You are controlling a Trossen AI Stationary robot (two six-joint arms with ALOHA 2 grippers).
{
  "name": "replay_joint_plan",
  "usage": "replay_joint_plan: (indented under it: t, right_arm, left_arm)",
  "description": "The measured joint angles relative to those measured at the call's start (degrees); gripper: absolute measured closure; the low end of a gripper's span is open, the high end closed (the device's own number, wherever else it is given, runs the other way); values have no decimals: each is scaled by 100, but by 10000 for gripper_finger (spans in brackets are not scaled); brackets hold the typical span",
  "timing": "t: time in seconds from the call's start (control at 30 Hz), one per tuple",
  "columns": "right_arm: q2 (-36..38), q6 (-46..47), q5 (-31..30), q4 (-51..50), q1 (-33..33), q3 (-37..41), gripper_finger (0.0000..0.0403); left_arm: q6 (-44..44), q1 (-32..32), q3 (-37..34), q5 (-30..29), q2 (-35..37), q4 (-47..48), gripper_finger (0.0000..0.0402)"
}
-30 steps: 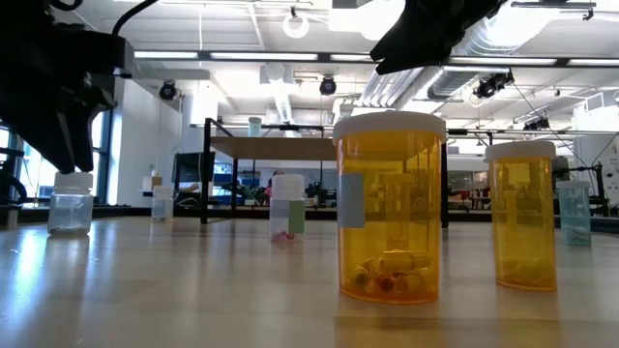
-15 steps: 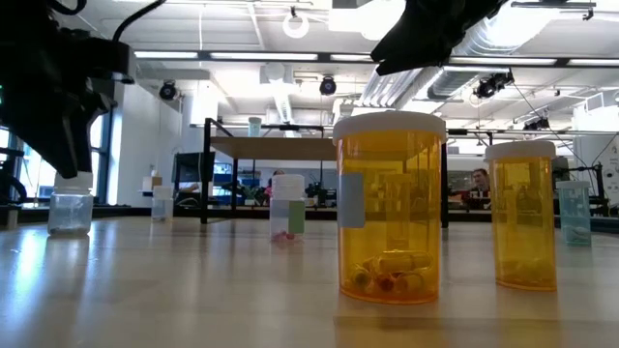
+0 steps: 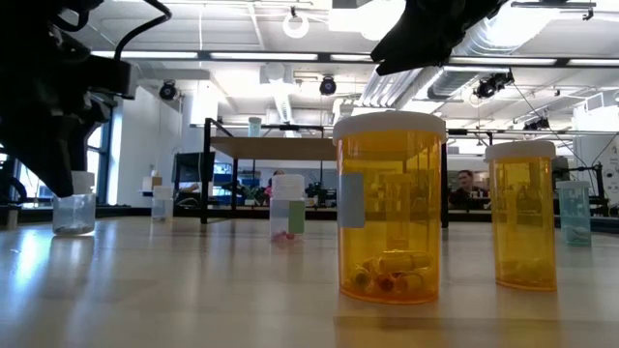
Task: Pick and place medicine bottles onto shelf by color
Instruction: Put the bottom left transparent pill bottle on the shelf
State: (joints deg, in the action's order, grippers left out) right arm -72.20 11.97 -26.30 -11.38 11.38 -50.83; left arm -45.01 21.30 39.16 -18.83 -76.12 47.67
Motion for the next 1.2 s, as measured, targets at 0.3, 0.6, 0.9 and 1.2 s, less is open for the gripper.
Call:
replay_joint_plan:
  t: [0.3,0.6,0.9,1.2]
  right_arm:
    - [0,0,2,0,0,0,160]
    - [0,0,4,0,0,0,160]
    - [0,0,9,0,0,0,160]
    - [0,3,21,0,0,0,160]
  left_arm:
    - [15,-3,-7,18,22,-61,259]
    - [22,-27,16,36,24,-100,261]
    - [1262,-702,957,158,24,-102,262]
    - [3354,-2198,2376,177,24,-73,260]
